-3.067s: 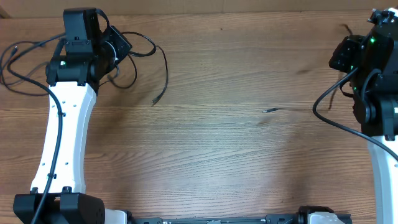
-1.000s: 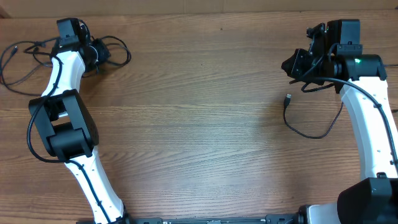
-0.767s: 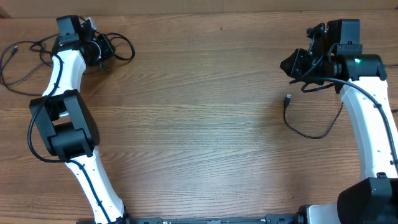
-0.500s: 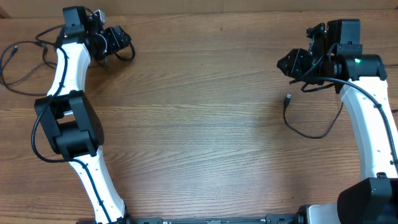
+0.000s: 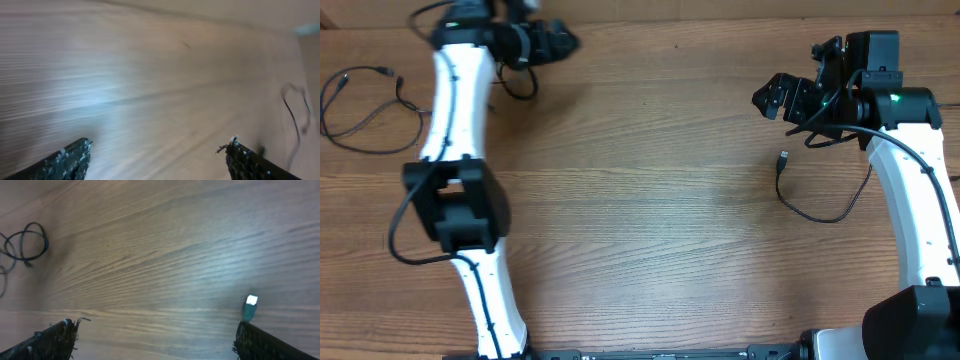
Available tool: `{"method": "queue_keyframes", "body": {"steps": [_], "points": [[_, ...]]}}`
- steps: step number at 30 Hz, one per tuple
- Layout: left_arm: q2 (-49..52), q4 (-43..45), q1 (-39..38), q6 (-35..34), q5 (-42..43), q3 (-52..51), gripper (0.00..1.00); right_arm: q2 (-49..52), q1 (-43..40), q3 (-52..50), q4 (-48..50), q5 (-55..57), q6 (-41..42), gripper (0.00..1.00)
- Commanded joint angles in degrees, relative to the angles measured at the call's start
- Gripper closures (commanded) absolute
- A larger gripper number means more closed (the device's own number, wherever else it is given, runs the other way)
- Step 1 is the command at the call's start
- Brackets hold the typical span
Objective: Untangle cables
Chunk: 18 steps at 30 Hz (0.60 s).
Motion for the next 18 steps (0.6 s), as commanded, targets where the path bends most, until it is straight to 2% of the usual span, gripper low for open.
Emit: {"method": "queue_keyframes", "body": {"steps": [1,5,8,10,13,18], "points": [[-1.7,0.9,-6.2,2.0,2.8,1.1,0.12,0.1,-0.3,-0.2,0.4,10.2,0.9,0.00],[-1.7,2.0,-12.8,1.9,0.1,1.1,0.05,0.1,-2.3,-0.2,-2.9,29.9,12.8,0.00],[-1.7,3.4,-18.0,1.7,-1.5,1.1,0.01,0.1,-5.4,-0.2,-5.3,39.2,21.4,0.00],[-1.7,5.0,-22.8,1.7,-3.5,1.1,0.00,0.1,-9.6,-0.2,-6.1,39.7,27.2,0.00],[-1.7,7.5,-28.1,1.7,-7.6,1.1,0.00,0.1,-14.6,-0.2,-6.7,38.1,30.8,0.00],[-1.5,11.7,-36.0,1.8,-19.4,1.0,0.00,0.2,-22.2,-0.2,-5.7,29.4,28.9,0.00]]}}
